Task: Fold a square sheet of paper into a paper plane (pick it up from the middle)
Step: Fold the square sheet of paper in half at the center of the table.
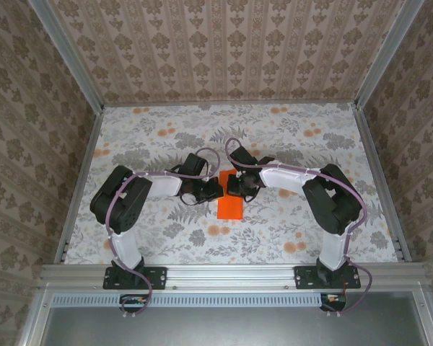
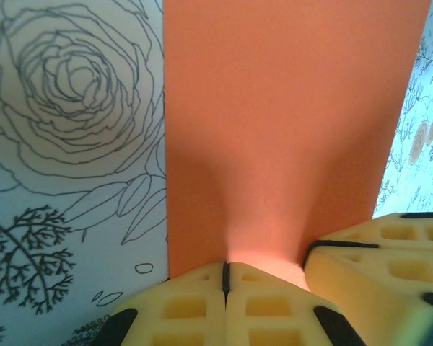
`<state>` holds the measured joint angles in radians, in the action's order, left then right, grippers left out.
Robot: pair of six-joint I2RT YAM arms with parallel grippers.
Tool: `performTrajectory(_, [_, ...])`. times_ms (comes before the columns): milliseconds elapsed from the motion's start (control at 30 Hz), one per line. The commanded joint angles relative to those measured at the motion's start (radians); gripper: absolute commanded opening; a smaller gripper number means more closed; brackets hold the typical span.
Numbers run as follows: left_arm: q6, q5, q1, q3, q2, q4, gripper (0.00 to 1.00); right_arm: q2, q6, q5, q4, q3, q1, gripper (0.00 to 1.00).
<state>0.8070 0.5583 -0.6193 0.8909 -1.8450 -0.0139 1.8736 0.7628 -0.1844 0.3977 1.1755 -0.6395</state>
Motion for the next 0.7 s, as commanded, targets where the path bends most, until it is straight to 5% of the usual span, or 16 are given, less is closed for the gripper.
performTrajectory(0, [-0.010,-0.138,-0.016,-0.058,-0.115,0.218,0.00,0.030,0.003,-0.033,-0.008,0.014,-0.006,0.05])
performTrajectory(667, [0.004,-0.184,-0.005,-0.082,-0.149,0.284,0.00,-0.012,-0.082,-0.068,-0.106,-0.209,0.083,0.04])
